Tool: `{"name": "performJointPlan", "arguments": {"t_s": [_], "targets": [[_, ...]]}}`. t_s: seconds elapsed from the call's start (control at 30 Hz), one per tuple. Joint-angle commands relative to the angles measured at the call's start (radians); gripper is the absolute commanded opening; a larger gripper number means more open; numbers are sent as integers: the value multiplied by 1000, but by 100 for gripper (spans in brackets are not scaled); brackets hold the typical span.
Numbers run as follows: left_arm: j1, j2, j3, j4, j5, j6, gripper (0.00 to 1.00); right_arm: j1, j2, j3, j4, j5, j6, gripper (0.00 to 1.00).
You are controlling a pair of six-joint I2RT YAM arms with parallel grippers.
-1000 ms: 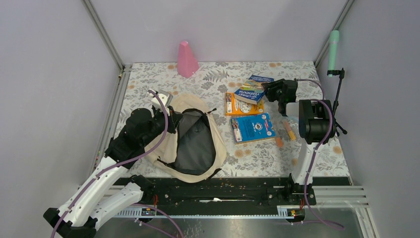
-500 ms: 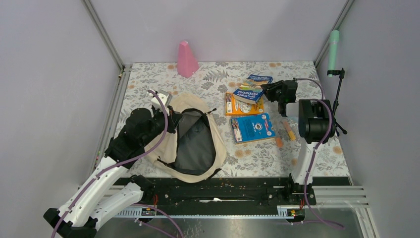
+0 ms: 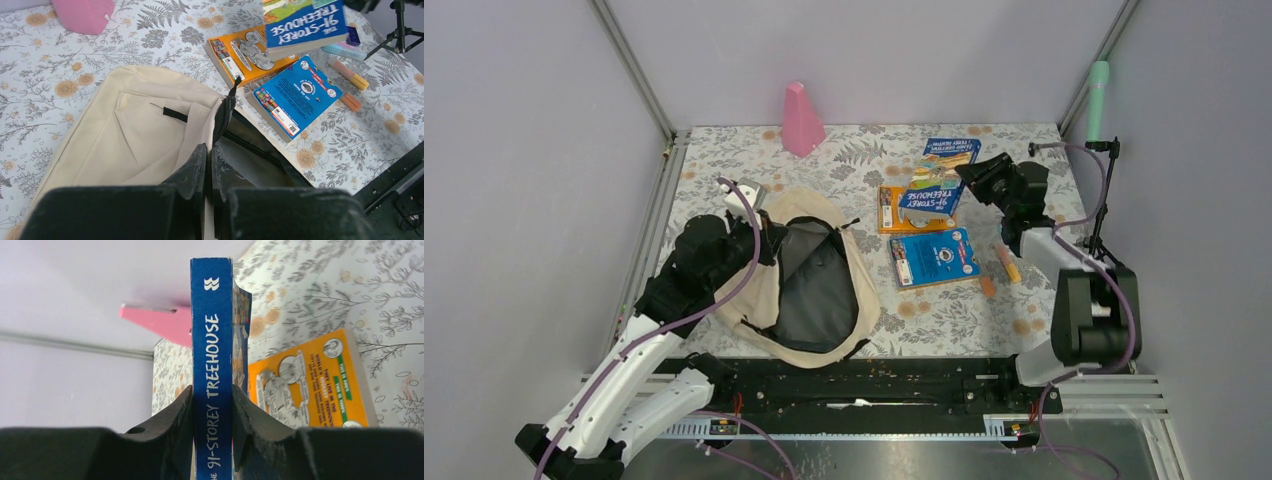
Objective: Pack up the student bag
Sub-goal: Pick up the book from the center of the board, then place the book in the student bag.
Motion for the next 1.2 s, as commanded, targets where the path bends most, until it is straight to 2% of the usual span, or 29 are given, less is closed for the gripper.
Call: {"name": "performJointPlan", "arguments": {"t_s": [0.0, 0.13, 0.3, 0.47, 0.57, 0.63, 0.77, 0.93, 1.03, 1.1, 1.17], "targets": [[24, 6, 23, 98, 47, -20, 0, 8, -253, -22, -113, -71, -150, 0], [36, 13, 25, 94, 47, -16, 0, 16, -445, -53, -274, -154, -229, 0], [54, 33, 31, 86, 63, -2, 0, 54, -589, -101, -401, -315, -236, 0], [64, 34, 27, 90, 77, 10, 0, 131, -615, -125, -362, -510, -125, 0], [68, 32, 27, 89, 75, 12, 0, 183, -628, -40, -498, -536, -144, 0], [72, 32, 28, 89, 72, 13, 0, 221, -646, -7, -531, -535, -147, 0], [77, 35, 28, 85, 73, 11, 0, 285, -640, -31, -389, -579, 4, 0], [79, 42, 30, 83, 75, 7, 0, 433, -581, -56, -329, -536, 50, 0], [80, 41, 30, 82, 75, 7, 0, 505, -535, -80, -159, -527, 162, 0], [80, 39, 31, 83, 76, 6, 0, 546, -507, -73, -123, -525, 199, 0], [81, 36, 30, 82, 74, 7, 0, 586, -475, -62, -156, -509, 180, 0]]}}
